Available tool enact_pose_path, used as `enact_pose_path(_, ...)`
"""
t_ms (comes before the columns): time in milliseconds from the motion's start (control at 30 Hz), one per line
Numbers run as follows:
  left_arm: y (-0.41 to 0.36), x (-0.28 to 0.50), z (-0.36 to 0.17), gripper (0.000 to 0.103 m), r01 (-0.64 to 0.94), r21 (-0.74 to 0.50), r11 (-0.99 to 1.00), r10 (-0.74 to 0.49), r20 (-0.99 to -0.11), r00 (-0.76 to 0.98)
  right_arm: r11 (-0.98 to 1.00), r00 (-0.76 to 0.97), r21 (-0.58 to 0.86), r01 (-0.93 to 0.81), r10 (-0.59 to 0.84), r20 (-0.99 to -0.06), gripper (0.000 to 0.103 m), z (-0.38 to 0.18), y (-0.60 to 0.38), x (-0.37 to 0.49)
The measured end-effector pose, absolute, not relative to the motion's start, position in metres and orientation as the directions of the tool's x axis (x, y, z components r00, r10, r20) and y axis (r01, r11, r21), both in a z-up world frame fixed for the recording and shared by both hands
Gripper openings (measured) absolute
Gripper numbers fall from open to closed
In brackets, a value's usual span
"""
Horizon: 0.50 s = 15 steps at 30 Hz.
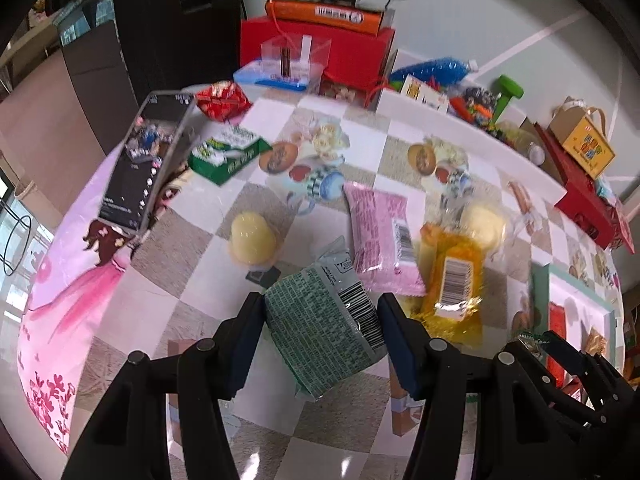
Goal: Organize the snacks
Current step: 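Lift and carry both held snacks over the white teal-rimmed tray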
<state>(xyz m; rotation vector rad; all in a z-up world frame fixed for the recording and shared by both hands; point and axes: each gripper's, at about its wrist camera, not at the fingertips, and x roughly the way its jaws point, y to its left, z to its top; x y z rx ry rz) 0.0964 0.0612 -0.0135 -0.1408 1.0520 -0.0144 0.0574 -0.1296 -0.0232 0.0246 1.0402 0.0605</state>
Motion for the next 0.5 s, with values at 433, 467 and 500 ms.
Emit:
enact_pose_path(433, 0.044, 0.085, 0.019, 0.060, -0.002, -0.118, 0.993, -0.096, -0.814, 0.572, 0.997, 0.599, 0.071, -0.001, 0.057, -0.799, 0.058, 0.015, -0.146, 0.043)
enact_pose_path(467, 0.041, 0.085, 0.021, 0.060, 0.006, -0.115, 0.993, -0.097, -0.812, 0.575, 0.997, 0.605, 0.072, 0.004, 0.055, -0.794, 0.058, 0.018, -0.149, 0.042)
enact_pose_path(500, 0.038, 0.084, 0.023, 0.060, 0.015, -0.113, 0.994, -0.100, -0.810, 0.578, 0.997, 0.609, 0.073, 0.008, 0.053, -0.791, 0.058, 0.020, -0.151, 0.042)
